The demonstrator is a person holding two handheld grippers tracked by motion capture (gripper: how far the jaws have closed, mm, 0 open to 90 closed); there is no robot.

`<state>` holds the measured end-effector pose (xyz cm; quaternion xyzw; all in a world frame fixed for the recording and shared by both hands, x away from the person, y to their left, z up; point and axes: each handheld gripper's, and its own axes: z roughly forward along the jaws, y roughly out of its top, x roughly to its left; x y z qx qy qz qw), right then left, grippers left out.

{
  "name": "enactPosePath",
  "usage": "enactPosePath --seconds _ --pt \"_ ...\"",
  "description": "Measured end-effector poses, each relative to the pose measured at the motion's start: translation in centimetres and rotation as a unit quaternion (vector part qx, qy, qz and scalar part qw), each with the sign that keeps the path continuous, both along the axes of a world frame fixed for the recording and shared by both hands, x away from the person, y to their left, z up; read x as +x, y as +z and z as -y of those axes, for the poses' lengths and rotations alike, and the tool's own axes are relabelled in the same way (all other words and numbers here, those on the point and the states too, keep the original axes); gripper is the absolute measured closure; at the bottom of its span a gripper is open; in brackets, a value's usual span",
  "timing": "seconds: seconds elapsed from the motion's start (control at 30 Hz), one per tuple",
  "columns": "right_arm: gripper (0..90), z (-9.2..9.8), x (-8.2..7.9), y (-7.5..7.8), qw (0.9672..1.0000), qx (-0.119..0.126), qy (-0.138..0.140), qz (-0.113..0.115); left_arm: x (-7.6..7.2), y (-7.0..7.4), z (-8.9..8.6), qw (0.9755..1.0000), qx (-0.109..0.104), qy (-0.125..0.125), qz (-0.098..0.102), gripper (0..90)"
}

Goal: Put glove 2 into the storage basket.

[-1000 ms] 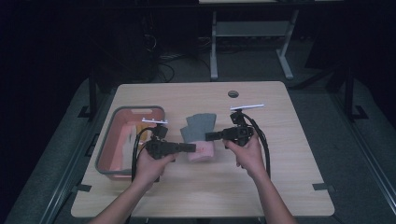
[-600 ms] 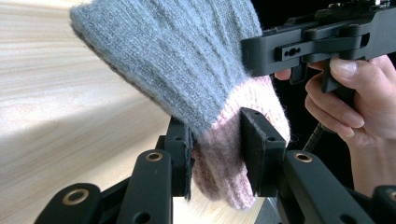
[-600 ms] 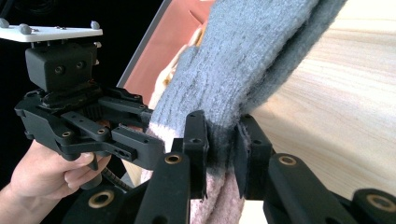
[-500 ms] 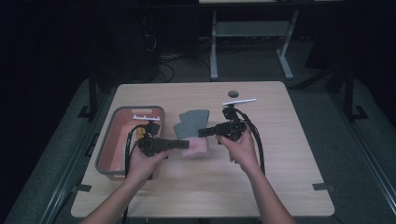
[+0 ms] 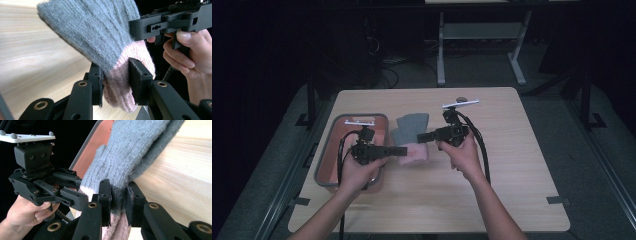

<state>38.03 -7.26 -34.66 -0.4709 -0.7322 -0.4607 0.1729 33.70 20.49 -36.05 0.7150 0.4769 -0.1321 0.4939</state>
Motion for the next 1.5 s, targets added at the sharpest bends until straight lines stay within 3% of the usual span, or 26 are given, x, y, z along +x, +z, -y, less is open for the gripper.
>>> enactPosePath --seconds 0.63,1.0,1.5 --pt "76.4 -2.8 1.2 1.4 0.9998 0.012 0.01 0.009 0.9 1.5 -3.0 1.0 -0.005 0.007 0.002 67.3" --pt "76.4 -5.1 1.8 1.6 0.9995 0.018 0.022 0.01 1.0 2.0 -5.3 0.9998 -0.006 0.017 -0.008 67.9" --pt "76.4 -8.7 2.6 1.4 0.9988 0.028 0.041 0.004 0.6 2.0 -8.9 0.9994 -0.003 0.035 -0.008 68.4"
